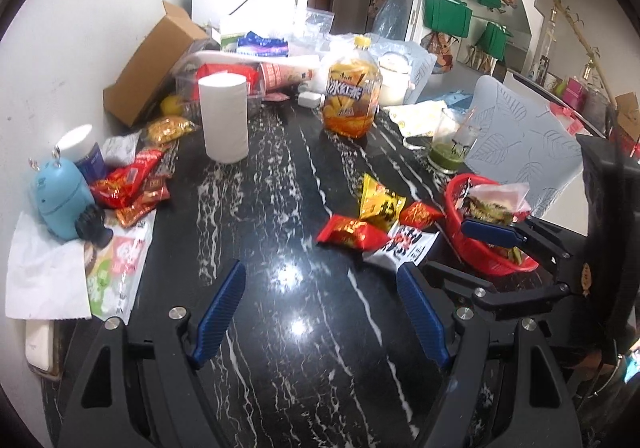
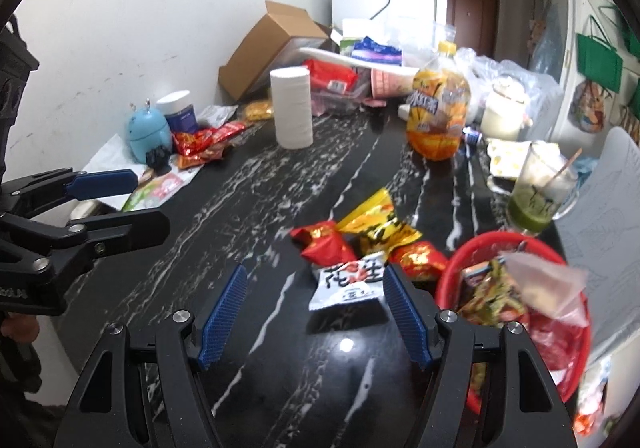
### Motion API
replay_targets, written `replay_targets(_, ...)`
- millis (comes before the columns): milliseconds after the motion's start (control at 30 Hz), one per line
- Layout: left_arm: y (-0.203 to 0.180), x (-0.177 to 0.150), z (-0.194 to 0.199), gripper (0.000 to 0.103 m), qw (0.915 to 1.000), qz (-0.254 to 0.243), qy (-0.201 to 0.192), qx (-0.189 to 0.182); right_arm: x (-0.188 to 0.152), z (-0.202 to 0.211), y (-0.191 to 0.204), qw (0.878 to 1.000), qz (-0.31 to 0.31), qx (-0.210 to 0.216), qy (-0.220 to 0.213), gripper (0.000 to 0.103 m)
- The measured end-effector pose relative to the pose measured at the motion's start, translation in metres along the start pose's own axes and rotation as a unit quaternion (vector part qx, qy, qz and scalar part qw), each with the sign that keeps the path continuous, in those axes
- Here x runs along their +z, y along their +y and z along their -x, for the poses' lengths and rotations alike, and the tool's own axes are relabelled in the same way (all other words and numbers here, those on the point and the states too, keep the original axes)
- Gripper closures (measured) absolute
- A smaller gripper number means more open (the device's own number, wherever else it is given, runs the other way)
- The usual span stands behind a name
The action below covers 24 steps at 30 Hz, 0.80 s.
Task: Organize snacks
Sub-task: 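Withdraw both open tools from the red basket back over the snacks, then move the left tool to the red candy packet while the right tool approaches the white peanut packet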
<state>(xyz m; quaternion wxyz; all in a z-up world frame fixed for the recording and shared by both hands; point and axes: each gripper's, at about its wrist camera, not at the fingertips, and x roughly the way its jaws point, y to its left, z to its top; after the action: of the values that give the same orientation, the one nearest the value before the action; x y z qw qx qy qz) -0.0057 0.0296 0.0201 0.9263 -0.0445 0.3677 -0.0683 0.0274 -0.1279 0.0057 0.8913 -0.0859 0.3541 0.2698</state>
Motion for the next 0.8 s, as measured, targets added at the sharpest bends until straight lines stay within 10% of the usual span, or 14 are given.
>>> replay_targets(800, 0.037, 0.017, -0.072, 0.026, 0.9973, 0.034, 0.04, -0.053, 0.004, -0.087, -0.006, 0.994, 0.033, -0.057, 0.092, 0.03)
